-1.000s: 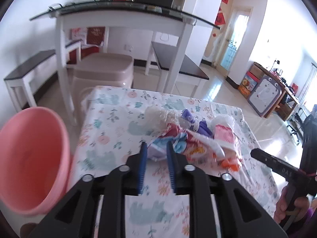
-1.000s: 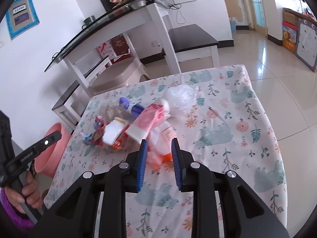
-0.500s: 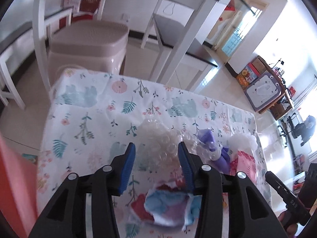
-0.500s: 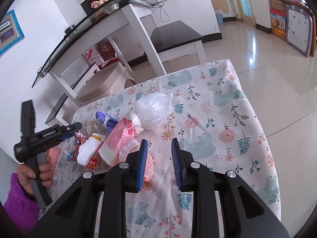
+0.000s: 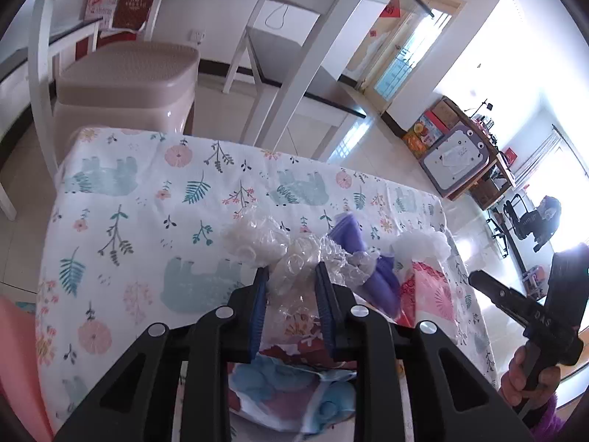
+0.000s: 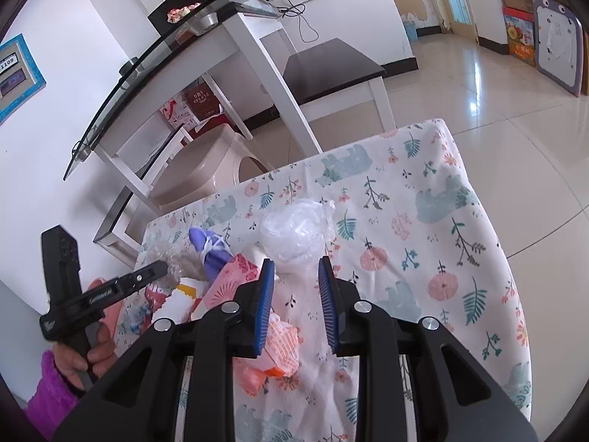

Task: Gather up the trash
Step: 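Grasp the clear plastic wrap with the left gripper while the right gripper grasps white plastic bag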

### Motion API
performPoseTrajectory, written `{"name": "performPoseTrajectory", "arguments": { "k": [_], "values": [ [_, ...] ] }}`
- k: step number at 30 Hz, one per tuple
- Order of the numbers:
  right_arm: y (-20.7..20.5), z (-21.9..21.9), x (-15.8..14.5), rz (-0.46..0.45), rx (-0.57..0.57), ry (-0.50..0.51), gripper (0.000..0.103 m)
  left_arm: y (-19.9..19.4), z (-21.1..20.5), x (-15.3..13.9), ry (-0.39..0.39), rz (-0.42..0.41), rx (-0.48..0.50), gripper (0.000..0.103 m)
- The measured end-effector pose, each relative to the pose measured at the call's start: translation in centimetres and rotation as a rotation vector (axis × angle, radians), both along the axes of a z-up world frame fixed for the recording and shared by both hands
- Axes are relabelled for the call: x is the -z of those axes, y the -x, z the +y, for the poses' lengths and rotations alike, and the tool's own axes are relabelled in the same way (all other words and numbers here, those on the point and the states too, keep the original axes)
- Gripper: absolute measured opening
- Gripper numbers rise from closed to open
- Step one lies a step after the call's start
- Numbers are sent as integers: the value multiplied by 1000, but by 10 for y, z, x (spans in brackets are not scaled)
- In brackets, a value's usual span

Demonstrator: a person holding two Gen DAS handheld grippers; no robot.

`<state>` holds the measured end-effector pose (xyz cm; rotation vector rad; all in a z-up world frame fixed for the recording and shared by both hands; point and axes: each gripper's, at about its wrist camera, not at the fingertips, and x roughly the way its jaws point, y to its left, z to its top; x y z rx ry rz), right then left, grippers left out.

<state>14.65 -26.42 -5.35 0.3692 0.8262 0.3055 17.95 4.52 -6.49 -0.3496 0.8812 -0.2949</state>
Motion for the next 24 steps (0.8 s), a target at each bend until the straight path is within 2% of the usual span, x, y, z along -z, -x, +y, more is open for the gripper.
{"name": "performPoseTrajectory", "arguments": {
  "k": [9,12,14,16,20,22,24],
  "values": [
    [-24,-1,-7,-7,20,-9,25,52,9,-38,-48,-139,-73,23],
    [-40,1,-5,16,43,-14,26,66,15,-45,-53,-156,-94,23],
    [-48,3,-2,50,40,-61,33,74,21,-47,-43,-156,-108,23],
    [-49,12,-2,43,21,-61,33,81,26,-49,-33,-154,-119,23],
    [-47,43,-1,5,-32,75,34,87,30,-50,-33,-152,-134,23],
    [-47,52,3,-13,-16,174,34,92,29,-50,-34,-153,-137,23],
    [-46,54,6,-33,-6,228,34,96,29,-51,-34,-157,-139,23]
  ]
}}
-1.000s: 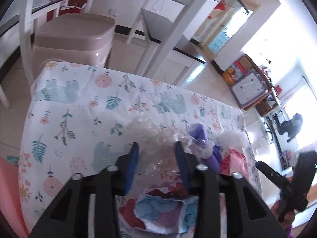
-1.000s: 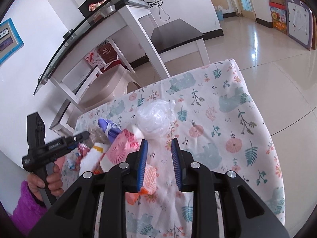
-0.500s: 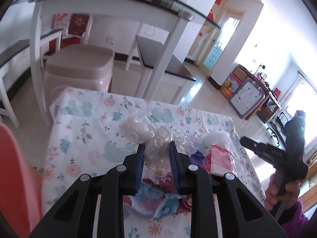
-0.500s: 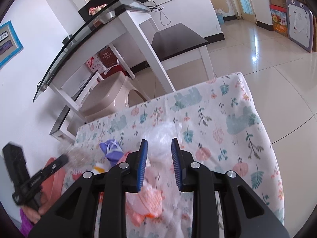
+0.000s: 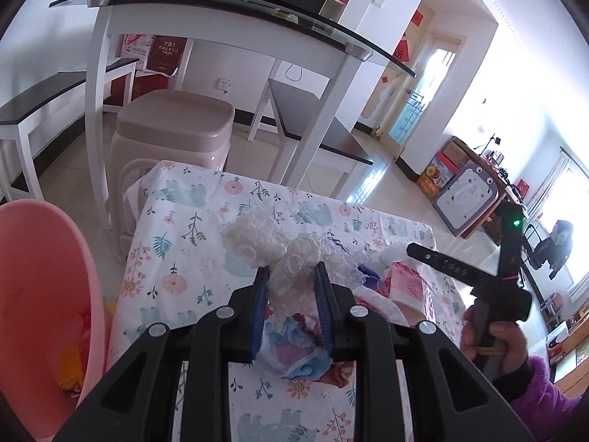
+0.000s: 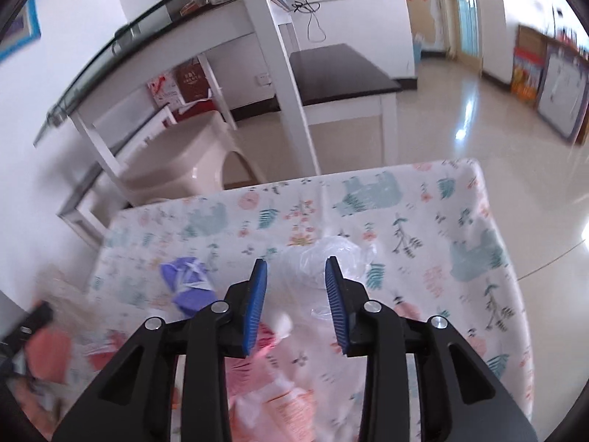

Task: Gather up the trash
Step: 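Grasp the clear plastic wrap with the left gripper while the right gripper grasps white plastic bag, then carry the plastic wrap and white bag over the pink bucket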

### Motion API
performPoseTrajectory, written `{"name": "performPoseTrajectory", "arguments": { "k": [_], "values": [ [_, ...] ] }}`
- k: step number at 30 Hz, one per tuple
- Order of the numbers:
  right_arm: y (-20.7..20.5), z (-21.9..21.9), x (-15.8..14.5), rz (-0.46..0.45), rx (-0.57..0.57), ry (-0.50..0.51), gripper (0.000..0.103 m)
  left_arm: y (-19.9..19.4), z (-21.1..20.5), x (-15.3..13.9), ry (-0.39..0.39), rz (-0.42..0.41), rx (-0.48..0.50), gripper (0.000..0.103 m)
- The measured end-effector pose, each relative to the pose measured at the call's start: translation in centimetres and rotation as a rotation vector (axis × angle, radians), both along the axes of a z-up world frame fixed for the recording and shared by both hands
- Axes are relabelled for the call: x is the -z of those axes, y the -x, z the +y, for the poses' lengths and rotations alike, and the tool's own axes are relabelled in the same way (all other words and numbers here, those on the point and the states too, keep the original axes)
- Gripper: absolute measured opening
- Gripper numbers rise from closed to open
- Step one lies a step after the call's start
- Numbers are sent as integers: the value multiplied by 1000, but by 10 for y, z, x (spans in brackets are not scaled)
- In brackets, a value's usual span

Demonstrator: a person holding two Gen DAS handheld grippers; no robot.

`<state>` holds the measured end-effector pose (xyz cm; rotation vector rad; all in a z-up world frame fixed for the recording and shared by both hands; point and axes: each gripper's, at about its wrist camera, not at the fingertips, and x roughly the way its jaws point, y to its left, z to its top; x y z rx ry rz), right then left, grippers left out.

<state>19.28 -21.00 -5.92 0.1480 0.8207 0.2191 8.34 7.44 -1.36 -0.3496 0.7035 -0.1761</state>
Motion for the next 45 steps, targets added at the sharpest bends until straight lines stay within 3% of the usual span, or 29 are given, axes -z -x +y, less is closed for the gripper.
{"name": "performPoseTrajectory", "arguments": {
  "k": [2,4,7,18,27,45],
  "values": [
    [1,-1,2,-4,1,24,33,4,0,0,-2,-4,-5,23],
    [3,-5,3,-7,2,29,18,8,0,-1,2,-6,-11,23],
    [6,-11,4,-3,6,14,12,12,-1,-2,1,-7,-17,23],
    [51,-31,-40,-111,18,-69,11,43,-4,-18,-7,-46,-56,23],
    [98,-11,-78,-177,-79,-128,11,74,-1,-35,-22,-78,-94,23],
    [154,76,-80,-179,-288,-110,11,122,13,-46,-141,-114,-200,24]
  ]
}}
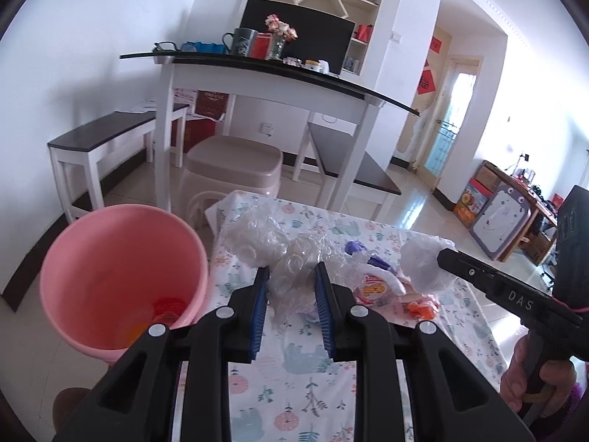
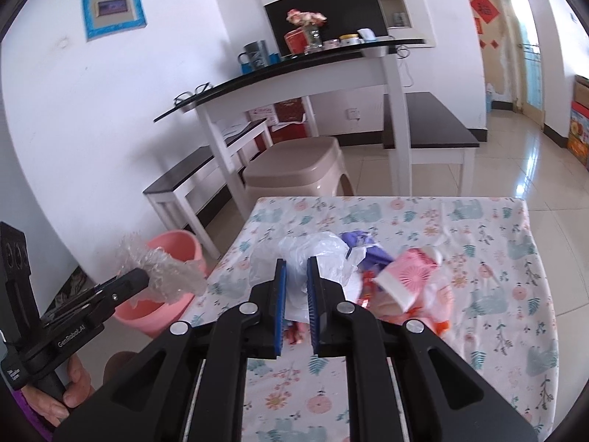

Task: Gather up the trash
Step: 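Carry the plastic wrap and white bag over the pink bucket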

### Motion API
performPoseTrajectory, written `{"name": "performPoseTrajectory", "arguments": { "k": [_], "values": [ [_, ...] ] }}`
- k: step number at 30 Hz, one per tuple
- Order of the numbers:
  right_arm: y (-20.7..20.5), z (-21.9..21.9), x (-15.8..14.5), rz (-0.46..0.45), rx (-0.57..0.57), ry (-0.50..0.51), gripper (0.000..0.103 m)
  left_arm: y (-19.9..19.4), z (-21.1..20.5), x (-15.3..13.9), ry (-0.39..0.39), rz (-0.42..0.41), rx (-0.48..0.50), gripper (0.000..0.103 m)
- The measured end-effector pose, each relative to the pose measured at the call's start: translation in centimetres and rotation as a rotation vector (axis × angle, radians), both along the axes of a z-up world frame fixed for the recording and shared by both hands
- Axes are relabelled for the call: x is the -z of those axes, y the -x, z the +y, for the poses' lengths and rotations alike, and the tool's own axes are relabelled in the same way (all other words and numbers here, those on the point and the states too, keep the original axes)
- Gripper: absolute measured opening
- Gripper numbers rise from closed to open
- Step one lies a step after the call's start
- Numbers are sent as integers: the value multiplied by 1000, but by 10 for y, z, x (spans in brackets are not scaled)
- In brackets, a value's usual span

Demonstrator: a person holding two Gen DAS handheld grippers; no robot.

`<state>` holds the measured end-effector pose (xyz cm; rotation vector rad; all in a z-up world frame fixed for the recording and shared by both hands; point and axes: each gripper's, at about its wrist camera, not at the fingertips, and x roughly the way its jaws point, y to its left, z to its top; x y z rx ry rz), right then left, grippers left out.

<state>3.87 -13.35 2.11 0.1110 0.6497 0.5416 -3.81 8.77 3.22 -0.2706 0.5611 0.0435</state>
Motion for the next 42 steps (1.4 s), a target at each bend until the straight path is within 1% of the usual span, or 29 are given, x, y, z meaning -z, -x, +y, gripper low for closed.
{"name": "performPoseTrajectory", "arguments": {
  "k": [5,10,12,20,24,30,42],
  "values": [
    [3,25,2,-8,-43,11,11,6,11,2,-16,6,-54,24],
    [5,58,3,-11,-106,26,11,12,25,3,-40,5,-122,24],
    [5,70,4,-13,-128,34,11,14,32,4,-38,7,-143,24],
    [8,118,4,-29,-219,52,11,26,68,13,-40,23,-250,24],
    [9,143,7,-25,-276,51,11,31,85,20,-53,33,-296,24],
    [11,174,11,-30,-338,58,11,38,107,30,-48,49,-339,24],
    [6,224,32,14,-423,82,11,39,139,49,-50,102,-398,24]
  ]
}}
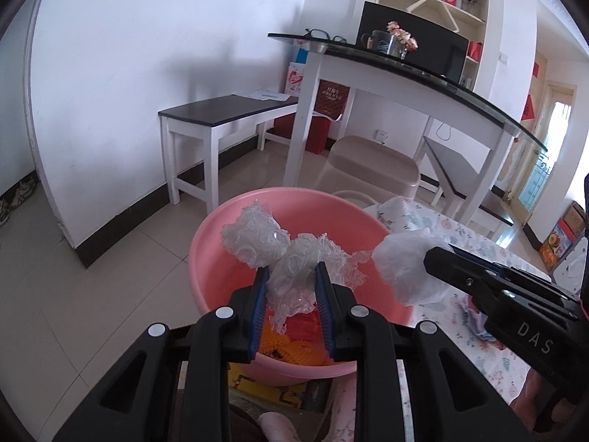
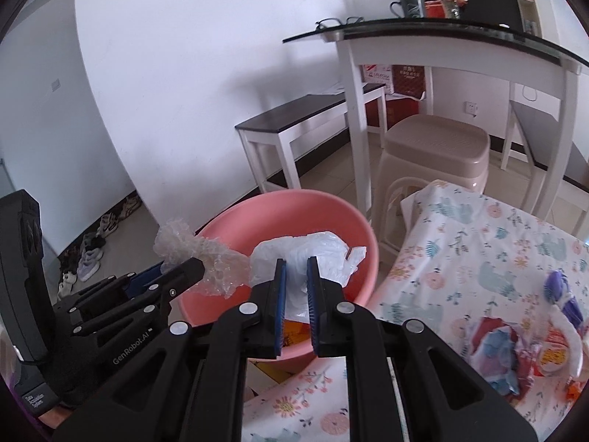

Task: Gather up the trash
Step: 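Carry the plastic wrap and white bag over the pink bucket, then open both grippers to drop the wrap and bag into the bucket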

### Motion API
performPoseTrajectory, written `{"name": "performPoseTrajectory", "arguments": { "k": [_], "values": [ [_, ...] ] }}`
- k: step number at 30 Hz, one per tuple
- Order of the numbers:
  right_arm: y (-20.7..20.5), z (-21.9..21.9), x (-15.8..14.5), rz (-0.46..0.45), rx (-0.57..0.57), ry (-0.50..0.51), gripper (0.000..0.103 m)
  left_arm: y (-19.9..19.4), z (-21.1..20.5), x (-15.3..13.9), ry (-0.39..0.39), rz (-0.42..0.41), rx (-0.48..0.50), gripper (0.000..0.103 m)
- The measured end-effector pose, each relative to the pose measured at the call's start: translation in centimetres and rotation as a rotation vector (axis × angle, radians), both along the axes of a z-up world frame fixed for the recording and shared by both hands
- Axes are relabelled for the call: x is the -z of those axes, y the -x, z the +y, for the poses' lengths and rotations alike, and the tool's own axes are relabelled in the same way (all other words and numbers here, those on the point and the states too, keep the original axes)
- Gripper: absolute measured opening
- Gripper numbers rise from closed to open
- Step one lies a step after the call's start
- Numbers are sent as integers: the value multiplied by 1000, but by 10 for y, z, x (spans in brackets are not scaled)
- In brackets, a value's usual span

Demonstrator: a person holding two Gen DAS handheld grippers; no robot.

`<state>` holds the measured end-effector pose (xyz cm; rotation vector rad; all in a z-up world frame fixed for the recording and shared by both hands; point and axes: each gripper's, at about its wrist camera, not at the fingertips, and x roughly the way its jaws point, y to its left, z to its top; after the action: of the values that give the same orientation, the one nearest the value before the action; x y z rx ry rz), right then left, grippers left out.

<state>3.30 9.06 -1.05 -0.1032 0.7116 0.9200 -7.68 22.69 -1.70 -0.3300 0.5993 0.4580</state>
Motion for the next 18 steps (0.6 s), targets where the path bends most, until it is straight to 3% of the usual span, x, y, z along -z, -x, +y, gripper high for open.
{"name": "performPoseTrajectory", "arguments": {
  "k": [18],
  "values": [
    [-3,31,34,37,-47,72,11,-14,14,22,-2,81,-23,25]
  ]
}}
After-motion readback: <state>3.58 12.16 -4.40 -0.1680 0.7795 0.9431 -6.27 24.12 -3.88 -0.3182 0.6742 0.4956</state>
